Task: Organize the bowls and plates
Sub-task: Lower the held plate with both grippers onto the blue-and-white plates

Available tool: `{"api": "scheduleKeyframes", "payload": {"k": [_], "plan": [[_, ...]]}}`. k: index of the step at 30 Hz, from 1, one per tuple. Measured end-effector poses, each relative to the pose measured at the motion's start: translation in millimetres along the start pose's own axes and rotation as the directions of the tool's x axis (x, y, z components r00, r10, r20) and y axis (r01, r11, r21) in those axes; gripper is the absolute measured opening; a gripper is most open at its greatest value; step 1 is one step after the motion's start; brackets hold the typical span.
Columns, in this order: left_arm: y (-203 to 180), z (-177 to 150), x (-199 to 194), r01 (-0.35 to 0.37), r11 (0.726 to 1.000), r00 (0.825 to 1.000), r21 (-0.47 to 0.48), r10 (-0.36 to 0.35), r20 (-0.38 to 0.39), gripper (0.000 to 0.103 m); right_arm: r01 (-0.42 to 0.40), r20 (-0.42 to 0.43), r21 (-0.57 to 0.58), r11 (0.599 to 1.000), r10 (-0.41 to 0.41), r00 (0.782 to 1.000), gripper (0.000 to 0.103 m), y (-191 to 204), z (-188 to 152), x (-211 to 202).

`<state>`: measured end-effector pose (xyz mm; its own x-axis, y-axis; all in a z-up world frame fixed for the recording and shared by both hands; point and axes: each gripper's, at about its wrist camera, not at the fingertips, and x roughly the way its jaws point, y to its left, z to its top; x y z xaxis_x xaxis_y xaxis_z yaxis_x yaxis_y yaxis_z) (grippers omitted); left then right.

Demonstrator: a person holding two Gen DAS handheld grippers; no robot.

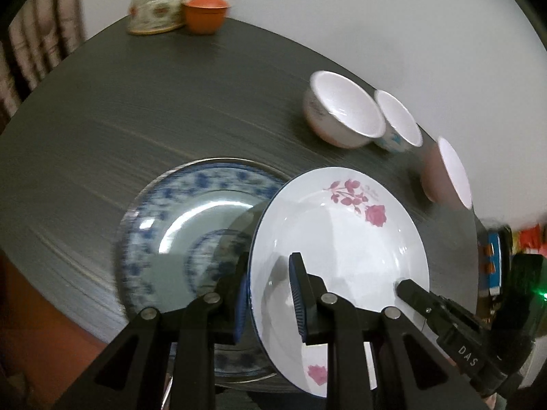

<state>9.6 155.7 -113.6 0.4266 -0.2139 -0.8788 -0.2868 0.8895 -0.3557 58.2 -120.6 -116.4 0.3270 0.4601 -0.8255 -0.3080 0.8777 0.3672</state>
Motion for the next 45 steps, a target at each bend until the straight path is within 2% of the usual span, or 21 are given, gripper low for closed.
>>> {"api": "scheduleKeyframes", "payload": {"k": [6,13,21,32,38,45], "plan": [[41,0,-9,-0.029,0.997,0.999,-0.070,0.030,0.016,0.022,-0.019,-0.047,-0.051,0.999,0.016,0.999,0.013,34,4,29],[66,-1,-12,-0.038,0.994,0.999,-0.102,0.040,0.021,0.022,-0.024,-0.086,-0.062,0.998,0.019,0.996,0.014,51,0,52],[77,0,0,-0.040,0.988,0.999,-0.152,0.040,-0.003,0.022,-0.003,-0.105,-0.074,0.997,-0.005,0.994,0.014,64,0,65],[80,1,11,-0.047,0.985,0.999,-0.168,0.042,-0.033,0.022,0.009,-0.126,-0.062,0.998,-0.017,0.992,0.015,64,-4,70],[78,3,13,-0.047,0.984,0.999,-0.172,0.041,-0.036,0.022,0.018,-0.138,-0.057,0.998,-0.025,0.990,0.019,68,-3,73],[82,4,11,-0.033,0.982,0.999,-0.185,0.027,-0.037,0.026,0.031,-0.139,-0.066,0.997,-0.040,0.989,0.029,77,-3,74]]}}
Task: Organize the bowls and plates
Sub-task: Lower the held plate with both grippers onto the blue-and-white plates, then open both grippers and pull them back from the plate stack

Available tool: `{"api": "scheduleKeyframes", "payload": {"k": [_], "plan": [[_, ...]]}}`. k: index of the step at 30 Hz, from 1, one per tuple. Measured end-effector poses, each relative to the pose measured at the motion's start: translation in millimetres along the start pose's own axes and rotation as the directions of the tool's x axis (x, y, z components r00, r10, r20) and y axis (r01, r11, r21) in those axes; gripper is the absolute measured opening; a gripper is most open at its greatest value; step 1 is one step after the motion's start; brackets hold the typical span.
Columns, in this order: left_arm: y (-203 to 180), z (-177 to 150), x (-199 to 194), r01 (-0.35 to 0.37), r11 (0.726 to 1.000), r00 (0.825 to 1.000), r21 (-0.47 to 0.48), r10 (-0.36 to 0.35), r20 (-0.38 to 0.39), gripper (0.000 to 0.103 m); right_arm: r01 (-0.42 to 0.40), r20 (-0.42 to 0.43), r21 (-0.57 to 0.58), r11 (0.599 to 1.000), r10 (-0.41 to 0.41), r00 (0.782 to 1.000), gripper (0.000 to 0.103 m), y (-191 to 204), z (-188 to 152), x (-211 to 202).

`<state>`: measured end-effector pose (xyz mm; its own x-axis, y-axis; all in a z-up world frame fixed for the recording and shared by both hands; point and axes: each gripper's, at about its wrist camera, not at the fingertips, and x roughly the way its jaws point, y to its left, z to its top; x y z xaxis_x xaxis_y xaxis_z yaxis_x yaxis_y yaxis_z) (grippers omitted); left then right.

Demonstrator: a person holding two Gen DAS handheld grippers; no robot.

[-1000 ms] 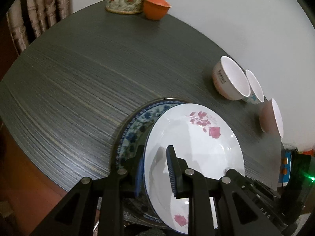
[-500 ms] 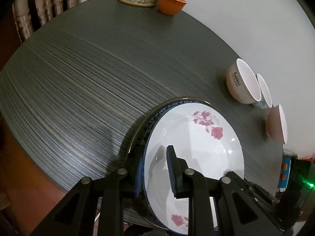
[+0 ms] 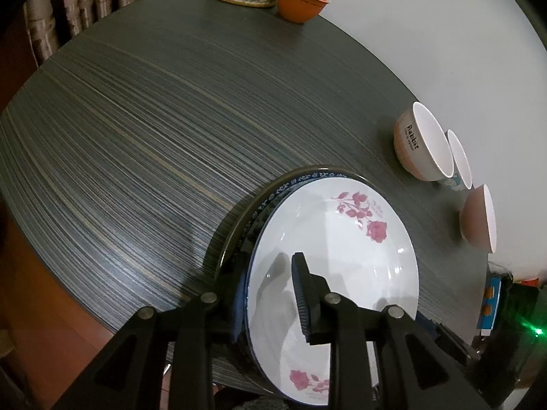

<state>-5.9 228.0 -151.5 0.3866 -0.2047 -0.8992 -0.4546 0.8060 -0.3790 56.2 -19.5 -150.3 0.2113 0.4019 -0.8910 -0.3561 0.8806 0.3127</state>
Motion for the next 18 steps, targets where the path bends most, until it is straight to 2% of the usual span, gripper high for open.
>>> {"api": "scheduleKeyframes", "payload": {"k": [11,15,18], "plan": [[-4,-1,-1,-0.007,1.000,1.000,0.010,0.007,0.009,0.033,0.038,-0.038,-0.019,0.999,-0.039,0.999,0.049,13,4,-2],[-6,-2,-3,-0.010,1.000,1.000,0.013,0.009,0.024,0.040,0.061,-0.004,-0.043,0.997,-0.061,0.998,0.057,21,7,-10],[-10,-3,-6,-0.021,0.999,0.999,0.028,0.020,0.049,0.041,0.067,0.023,-0.067,0.996,-0.065,0.998,0.064,27,8,-17]]}}
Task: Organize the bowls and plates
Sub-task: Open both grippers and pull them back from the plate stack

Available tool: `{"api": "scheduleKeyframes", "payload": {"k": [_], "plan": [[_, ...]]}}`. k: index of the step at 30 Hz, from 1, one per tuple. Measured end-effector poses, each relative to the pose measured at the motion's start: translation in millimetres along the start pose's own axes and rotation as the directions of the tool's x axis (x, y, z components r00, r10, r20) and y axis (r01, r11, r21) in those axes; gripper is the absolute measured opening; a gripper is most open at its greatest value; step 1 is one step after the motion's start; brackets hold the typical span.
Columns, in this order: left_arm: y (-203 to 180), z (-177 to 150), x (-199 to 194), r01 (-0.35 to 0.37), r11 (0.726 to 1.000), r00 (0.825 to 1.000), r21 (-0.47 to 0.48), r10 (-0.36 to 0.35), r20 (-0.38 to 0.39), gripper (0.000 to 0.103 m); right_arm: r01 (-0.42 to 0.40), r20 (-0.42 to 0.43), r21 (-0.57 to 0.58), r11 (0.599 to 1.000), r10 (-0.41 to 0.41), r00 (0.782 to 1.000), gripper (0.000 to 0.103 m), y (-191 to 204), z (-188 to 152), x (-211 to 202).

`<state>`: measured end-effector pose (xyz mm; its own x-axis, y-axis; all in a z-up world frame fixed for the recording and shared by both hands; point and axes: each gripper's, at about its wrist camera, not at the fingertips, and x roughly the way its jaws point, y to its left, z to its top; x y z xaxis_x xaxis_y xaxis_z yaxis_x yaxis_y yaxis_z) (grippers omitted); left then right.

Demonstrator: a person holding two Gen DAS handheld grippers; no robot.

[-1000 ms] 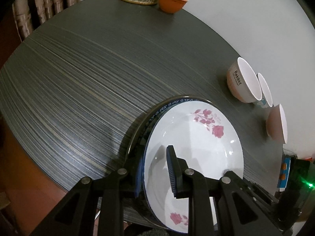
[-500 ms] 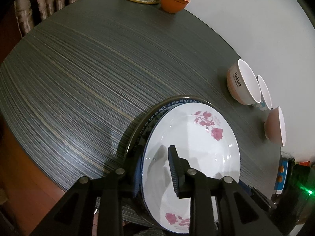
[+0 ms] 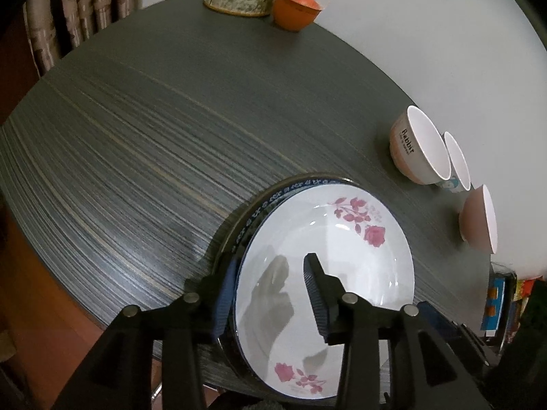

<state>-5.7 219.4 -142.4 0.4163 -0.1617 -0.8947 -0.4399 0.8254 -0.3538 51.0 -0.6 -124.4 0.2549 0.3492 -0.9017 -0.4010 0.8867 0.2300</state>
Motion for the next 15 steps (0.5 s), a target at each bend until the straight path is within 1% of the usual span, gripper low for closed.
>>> {"api": "scheduleKeyframes", "payload": {"k": [3,6,9,13,15], "plan": [[-3,0,-3,-0.022,1.000,0.999,0.009,0.021,0.027,0.044,-0.001,0.007,0.001,1.000,0.001,1.000,0.064,2,0,-2],[-8,0,-7,-0.046,0.999,0.997,0.029,0.044,0.062,0.044,-0.014,0.020,0.019,1.000,0.013,1.000,0.065,0,-3,-5],[-16,-1,-13,-0.072,0.996,0.992,0.059,0.066,0.107,0.044,-0.027,0.063,0.048,0.998,0.024,0.998,0.065,-5,-7,-11],[-33,-6,-26,-0.134,0.983,0.972,0.125,0.106,0.210,0.044,-0.012,0.143,0.086,0.996,0.000,0.990,0.067,-18,-17,-24],[-41,-10,-29,-0.156,0.976,0.963,0.155,0.115,0.245,0.047,-0.002,0.171,0.102,0.995,-0.016,0.985,0.068,-24,-23,-29]]}}
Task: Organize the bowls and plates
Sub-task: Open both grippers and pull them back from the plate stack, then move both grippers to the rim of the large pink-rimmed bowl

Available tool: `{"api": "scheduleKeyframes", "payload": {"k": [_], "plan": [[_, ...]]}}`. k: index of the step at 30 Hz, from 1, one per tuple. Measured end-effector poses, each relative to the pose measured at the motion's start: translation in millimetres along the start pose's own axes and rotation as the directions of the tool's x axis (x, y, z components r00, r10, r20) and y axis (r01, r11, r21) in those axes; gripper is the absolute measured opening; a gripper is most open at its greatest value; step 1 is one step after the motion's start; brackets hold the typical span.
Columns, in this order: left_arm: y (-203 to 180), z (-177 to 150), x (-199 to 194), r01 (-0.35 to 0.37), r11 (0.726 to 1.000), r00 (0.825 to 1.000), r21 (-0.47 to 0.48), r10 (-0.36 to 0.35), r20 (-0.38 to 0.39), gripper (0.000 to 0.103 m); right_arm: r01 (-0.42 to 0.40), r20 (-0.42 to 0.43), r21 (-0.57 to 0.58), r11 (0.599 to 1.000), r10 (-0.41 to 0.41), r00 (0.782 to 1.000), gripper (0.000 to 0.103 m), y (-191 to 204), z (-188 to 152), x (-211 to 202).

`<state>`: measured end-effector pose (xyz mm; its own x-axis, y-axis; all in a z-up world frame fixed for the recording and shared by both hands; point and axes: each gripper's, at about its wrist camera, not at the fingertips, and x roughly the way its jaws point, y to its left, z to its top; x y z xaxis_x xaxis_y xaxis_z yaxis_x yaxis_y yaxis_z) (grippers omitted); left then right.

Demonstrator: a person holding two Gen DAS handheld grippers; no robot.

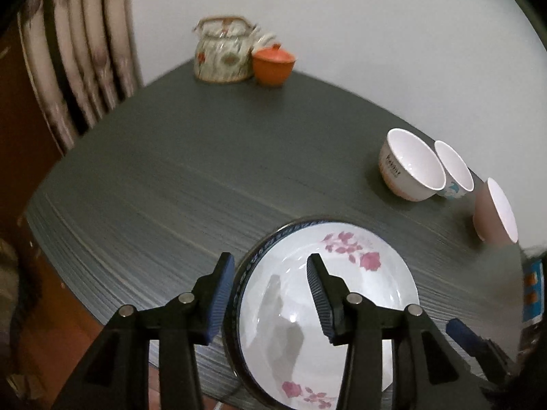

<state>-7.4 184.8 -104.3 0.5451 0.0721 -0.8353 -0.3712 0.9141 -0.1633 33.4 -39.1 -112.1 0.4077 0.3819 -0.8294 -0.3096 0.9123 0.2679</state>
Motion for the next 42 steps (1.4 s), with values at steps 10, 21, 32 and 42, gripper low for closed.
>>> {"api": "scheduleKeyframes", "payload": {"k": [10,21,32,42], "plan": [[-19,-9,-5,-0.065,0.992,0.997,0.106,0.061,0.039,0.047,0.070,0.040,0.066,0.995,-0.072,0.997,0.068,-32,-26,-17],[-27,-12,-12,-0.126,0.980,0.989,0.155,0.112,0.094,0.047,0.135,0.017,0.060,0.989,-0.136,0.991,0.069,-49,-50,-35],[-40,-17,-21,-0.123,0.973,0.984,0.197,0.094,0.152,0.047,0.135,-0.013,0.083,0.987,-0.135,0.991,0.073,-70,-59,-56],[-34,-13,-21,-0.155,0.974,0.977,0.164,0.126,0.172,0.047,0.108,-0.014,0.167,0.980,-0.107,0.994,0.077,-94,-54,-62]]}}
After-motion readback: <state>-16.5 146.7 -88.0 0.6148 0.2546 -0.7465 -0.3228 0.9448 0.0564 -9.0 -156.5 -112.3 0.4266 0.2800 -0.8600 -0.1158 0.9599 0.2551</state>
